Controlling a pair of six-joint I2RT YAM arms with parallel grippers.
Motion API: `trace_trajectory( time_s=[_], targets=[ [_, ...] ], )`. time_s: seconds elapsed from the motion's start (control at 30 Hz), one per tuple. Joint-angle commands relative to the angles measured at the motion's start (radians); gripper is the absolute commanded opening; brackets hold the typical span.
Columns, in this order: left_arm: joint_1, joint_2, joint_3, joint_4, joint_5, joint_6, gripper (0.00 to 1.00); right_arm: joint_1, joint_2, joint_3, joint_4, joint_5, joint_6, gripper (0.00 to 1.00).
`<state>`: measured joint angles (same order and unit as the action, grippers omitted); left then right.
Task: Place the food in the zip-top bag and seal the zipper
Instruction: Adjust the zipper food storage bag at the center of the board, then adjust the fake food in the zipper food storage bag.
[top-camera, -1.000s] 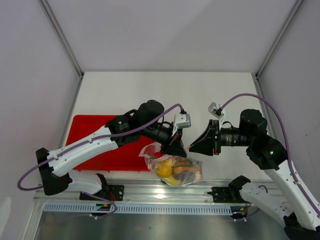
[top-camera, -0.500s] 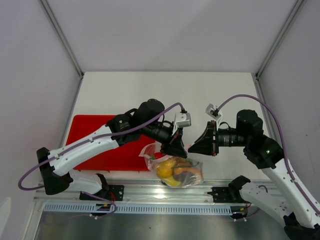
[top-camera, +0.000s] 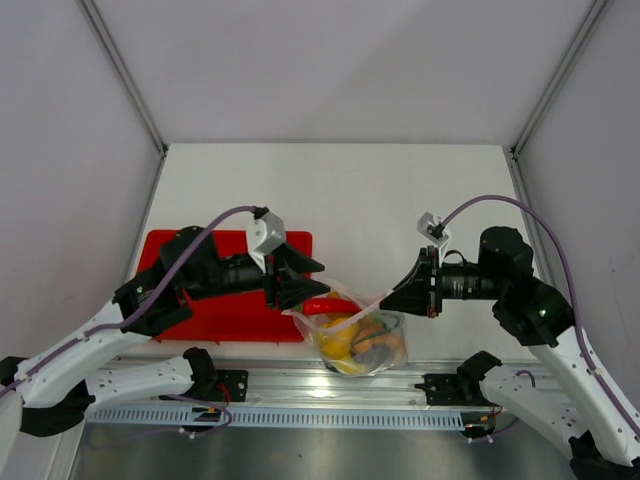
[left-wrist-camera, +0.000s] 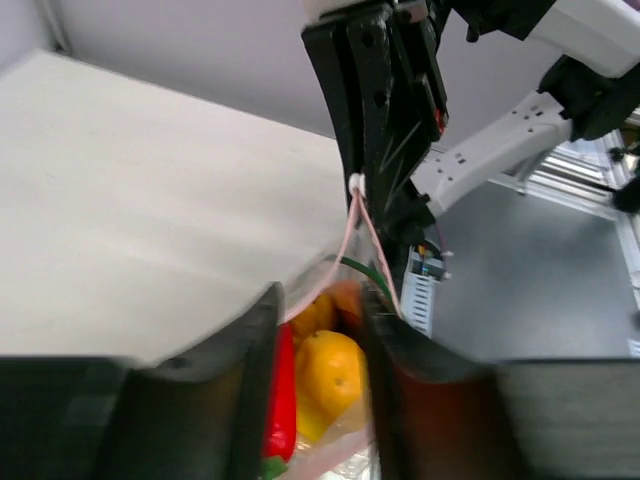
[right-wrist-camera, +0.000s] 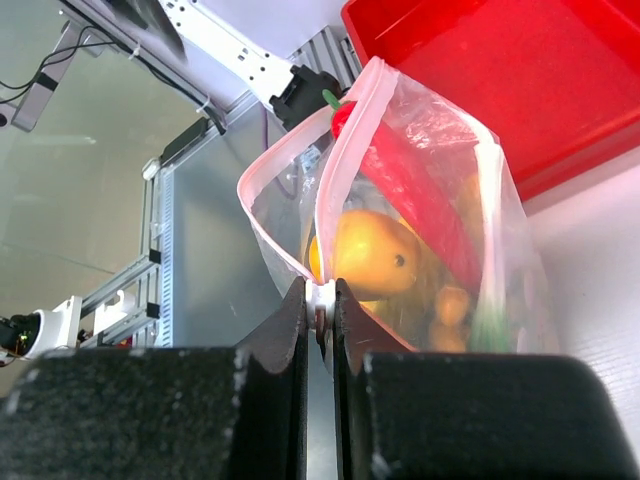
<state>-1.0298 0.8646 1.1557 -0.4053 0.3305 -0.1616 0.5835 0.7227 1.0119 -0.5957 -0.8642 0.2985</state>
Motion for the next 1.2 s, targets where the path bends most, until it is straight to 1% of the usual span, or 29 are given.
trace_trajectory(
  time_s=[0.0,0.03,0.1,0.17,0.2,0.27,0.33,0.43,0.53,0.6,0.63,0.67,0.77,0.93,1.0,1.07,1.17],
  targets=[
    [0.005,-0.003,-0.019,-0.004,-0.097,-0.024,0.32,0.001,-0.003,-0.002,0.033,-0.025,-0.001,0.0],
    [0.005,-0.006,-0.022,-0.044,-0.097,-0.023,0.27,0.001,0.0,-0.003,0.039,-0.027,-0.001,0.0],
    [0.005,-0.01,-0.04,-0.07,-0.1,-0.023,0.18,0.001,0.003,-0.003,0.043,-0.029,-0.002,0.0],
    [0.005,-0.025,-0.057,-0.078,-0.081,-0.01,0.19,0.001,0.003,-0.001,0.039,-0.032,-0.009,0.0],
    [0.005,-0.027,-0.066,-0.087,-0.074,-0.009,0.25,0.001,0.003,0.004,0.034,-0.03,-0.012,0.0],
    [0.005,-0.018,-0.062,-0.134,-0.084,-0.001,0.27,0.001,0.004,0.008,0.024,-0.027,-0.015,0.0],
    [0.005,-0.01,-0.051,-0.173,-0.123,0.0,0.24,0.001,-0.002,0.016,0.017,-0.03,-0.016,0.0],
    [0.005,-0.012,-0.056,-0.214,-0.131,0.013,0.18,0.001,-0.014,0.019,0.001,-0.022,-0.025,0.0],
    [0.005,-0.03,-0.068,-0.233,-0.124,0.008,0.16,0.001,-0.016,0.016,-0.001,-0.024,-0.022,0.0],
    [0.005,-0.044,-0.074,-0.24,-0.122,0.002,0.18,0.001,-0.016,0.016,0.0,-0.024,-0.024,0.0],
    [0.005,-0.047,-0.083,-0.25,-0.12,-0.003,0.21,0.001,-0.014,0.016,0.0,-0.024,-0.024,0.0],
    [0.005,-0.05,-0.088,-0.253,-0.12,-0.004,0.26,0.001,-0.012,0.016,-0.001,-0.024,-0.025,0.0],
    [0.004,-0.059,-0.094,-0.267,-0.114,-0.007,0.3,0.002,-0.011,0.019,0.0,-0.029,-0.025,0.0],
    [-0.006,-0.033,-0.099,-0.268,-0.059,0.003,0.29,0.001,-0.011,0.022,-0.001,-0.029,-0.029,0.0],
    [-0.015,-0.013,-0.091,-0.283,-0.042,0.007,0.33,0.001,-0.012,0.024,0.0,-0.03,-0.027,0.0],
    [-0.03,0.019,-0.083,-0.303,-0.044,0.014,0.4,0.001,-0.014,0.024,0.002,-0.03,-0.027,0.0],
    [-0.052,0.05,-0.07,-0.325,-0.07,0.017,0.42,0.001,-0.014,0.025,-0.001,-0.03,-0.029,0.0]
  ],
)
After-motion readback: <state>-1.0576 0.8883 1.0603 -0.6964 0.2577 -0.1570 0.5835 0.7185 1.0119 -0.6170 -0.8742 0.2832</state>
